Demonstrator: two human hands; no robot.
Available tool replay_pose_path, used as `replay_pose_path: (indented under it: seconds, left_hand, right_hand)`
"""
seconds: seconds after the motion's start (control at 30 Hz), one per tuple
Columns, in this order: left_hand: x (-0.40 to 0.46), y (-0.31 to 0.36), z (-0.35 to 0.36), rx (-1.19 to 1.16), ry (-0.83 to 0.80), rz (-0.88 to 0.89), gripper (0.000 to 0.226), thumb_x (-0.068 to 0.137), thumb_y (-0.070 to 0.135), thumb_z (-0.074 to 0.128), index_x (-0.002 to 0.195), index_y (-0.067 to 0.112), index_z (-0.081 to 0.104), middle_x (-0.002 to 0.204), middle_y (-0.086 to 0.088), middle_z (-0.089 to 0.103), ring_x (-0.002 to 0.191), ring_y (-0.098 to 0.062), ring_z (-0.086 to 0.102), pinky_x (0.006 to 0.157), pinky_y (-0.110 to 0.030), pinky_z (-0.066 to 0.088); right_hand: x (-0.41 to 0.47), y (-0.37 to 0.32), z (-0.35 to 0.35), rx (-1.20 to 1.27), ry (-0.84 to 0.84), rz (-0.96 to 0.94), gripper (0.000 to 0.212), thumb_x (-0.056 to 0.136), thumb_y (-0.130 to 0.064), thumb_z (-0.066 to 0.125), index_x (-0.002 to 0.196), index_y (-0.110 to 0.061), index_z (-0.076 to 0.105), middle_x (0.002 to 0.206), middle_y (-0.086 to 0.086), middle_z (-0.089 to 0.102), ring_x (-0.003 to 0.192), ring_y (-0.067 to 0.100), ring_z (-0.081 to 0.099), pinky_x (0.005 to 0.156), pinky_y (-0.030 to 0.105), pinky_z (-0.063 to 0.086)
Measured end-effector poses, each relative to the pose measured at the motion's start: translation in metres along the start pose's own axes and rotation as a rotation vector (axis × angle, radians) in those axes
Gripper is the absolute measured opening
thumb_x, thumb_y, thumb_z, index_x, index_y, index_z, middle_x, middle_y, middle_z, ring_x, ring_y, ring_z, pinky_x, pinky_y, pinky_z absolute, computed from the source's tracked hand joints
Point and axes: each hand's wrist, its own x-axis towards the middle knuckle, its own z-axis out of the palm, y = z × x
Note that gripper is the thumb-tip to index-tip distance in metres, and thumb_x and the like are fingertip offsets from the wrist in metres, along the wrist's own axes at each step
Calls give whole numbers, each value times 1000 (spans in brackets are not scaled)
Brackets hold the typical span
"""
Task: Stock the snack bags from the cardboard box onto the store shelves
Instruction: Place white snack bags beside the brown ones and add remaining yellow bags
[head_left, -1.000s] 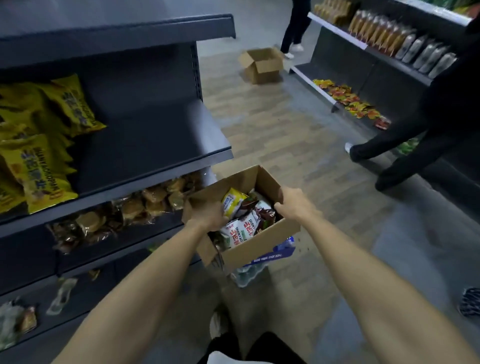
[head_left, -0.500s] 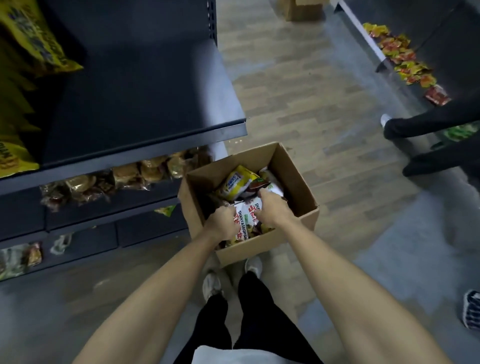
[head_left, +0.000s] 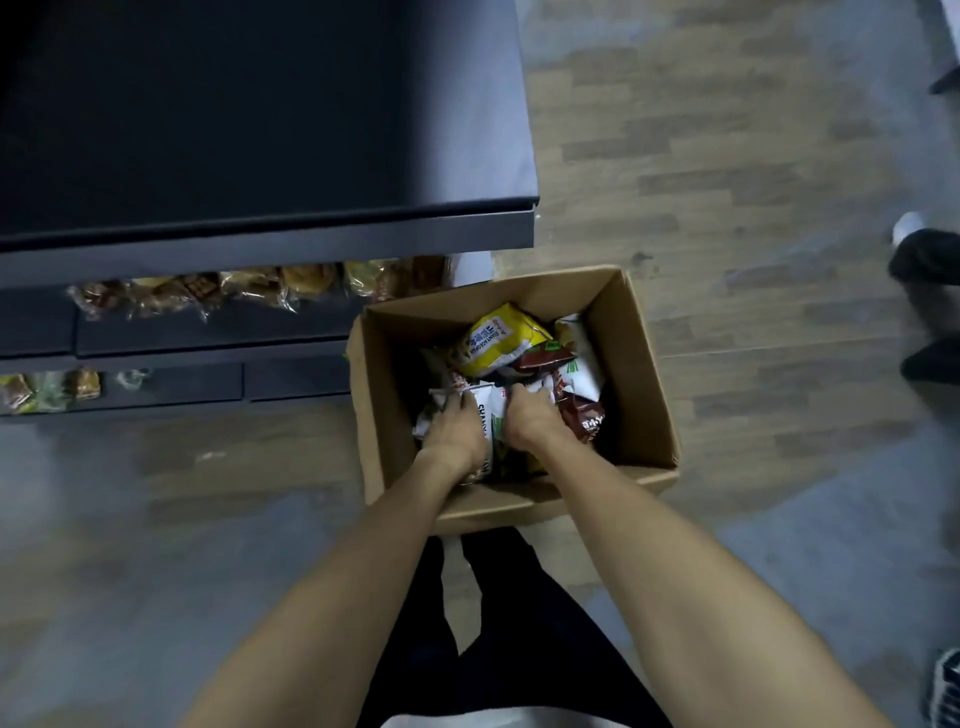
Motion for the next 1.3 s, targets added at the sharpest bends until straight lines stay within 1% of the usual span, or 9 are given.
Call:
replay_pose_path:
  seconds: [0.13,0.23,0.37,0.53,0.63,0.77,1.0,1.13,1.3]
  left_hand:
    - [16,-7,7,2,-41,-29,79,90,14,54,152,5,6,159,-12,9,142,-39,21,113,-41,23]
    - [24,-14,15,-1,-50,-33,89,90,16,53,153,6,-9,161,-11,-6,145,-40,10,117,-43,16]
    - [33,-11,25,29,-22,-37,95,92,27,55,151,2,-15,160,-13,-11,148,-34,1,120,-43,9]
    - [39,-10,33,63,95,-67,82,96,23,48,153,5,-8,161,-10,-5,144,-33,17,115,-39,20]
    - [39,-14,33,11,136,-134,74,98,22,48,155,22,1,160,-10,2,134,-37,33,106,-41,33]
    - [35,-26,24,-135,130,-238,66,97,31,52,150,43,15,144,-17,29,117,-40,50,96,-42,43]
    - [7,-22,-5,-155,258,-120,62,95,26,54,150,36,25,129,-18,43,106,-43,56,89,-42,47]
    - [-9,-16,-28,-138,396,34,65,91,27,55,149,28,25,128,-18,46,101,-40,56,78,-41,48]
    - [-40,-10,-51,-143,471,124,58,92,27,57,145,23,34,118,-17,51,98,-39,57,72,-39,46]
  right_hand:
    - [14,-3,14,-64,-40,-20,46,98,-21,41,143,-22,34,142,25,32,132,42,39,106,45,38]
    - [24,-4,20,-77,-53,-12,47,97,-16,41,143,-21,33,142,27,32,129,42,41,103,47,40]
    - [31,-7,27,-98,-23,-1,51,95,-13,47,143,-16,31,142,33,30,128,44,42,104,44,39]
    - [35,-10,40,-171,75,-21,47,97,-12,44,142,-17,32,140,31,33,122,44,46,103,45,42]
    - [35,-11,37,-153,125,-14,52,94,-8,48,141,-21,31,138,29,32,121,44,45,98,47,44]
    - [28,-11,27,-112,173,-29,52,93,-5,51,139,-20,33,136,28,33,120,43,43,94,45,45]
    - [2,-5,4,109,277,-108,47,87,4,48,127,-19,41,124,19,36,108,41,49,85,42,45]
    - [-22,-6,-12,241,340,-159,37,87,-5,51,121,-16,42,117,19,37,92,41,49,75,41,42]
    - [-55,-9,-37,289,470,-217,30,91,-16,54,119,-15,44,114,17,39,89,41,52,69,38,38]
